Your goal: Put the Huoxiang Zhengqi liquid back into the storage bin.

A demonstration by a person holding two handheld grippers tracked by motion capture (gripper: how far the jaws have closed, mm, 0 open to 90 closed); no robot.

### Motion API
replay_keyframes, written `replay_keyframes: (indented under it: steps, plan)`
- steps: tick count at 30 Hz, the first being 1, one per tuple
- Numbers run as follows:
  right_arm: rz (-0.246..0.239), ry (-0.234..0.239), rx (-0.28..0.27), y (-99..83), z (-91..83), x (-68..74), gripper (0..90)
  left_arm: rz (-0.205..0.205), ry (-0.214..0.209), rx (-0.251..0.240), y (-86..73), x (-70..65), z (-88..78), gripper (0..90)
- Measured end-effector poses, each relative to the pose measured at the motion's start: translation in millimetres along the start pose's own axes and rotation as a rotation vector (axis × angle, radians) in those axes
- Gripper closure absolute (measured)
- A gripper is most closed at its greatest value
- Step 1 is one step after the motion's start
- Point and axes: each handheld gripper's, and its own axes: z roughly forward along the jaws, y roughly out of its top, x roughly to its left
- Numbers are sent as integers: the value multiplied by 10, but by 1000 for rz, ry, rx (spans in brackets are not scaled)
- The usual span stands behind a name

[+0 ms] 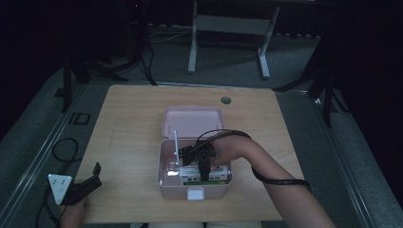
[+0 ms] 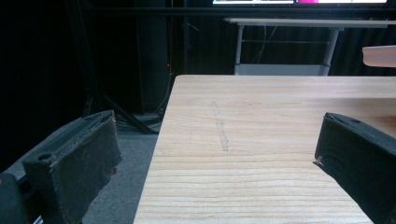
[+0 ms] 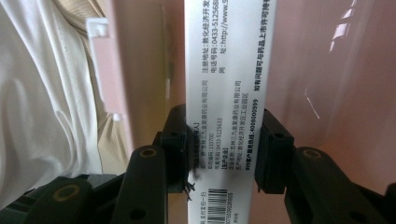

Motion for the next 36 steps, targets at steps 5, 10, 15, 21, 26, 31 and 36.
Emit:
replay_keyframes:
  steps: [5,10,15,21,26,31,36]
  plan:
    - [3,7,6,-27,113,-21,619,0,0,1,0,0,0,4]
    - [-2,13,-5,-42,194,-40,619,1,0,2,1,0,1,4]
    - [0,11,-5,-36,249,-36,619,0,-1,0,0,0,-1,4]
    - [0,14,-6,-40,331,-47,619,1,-2,1,0,0,0,4]
    - [7,15,-7,-36,348,-54,617,2,-1,1,0,-1,0,4]
    - [7,11,-10,-53,300,-62,600,2,-1,2,1,-1,2,4]
    - [5,-12,-19,-106,117,-52,588,3,0,3,1,-2,3,4]
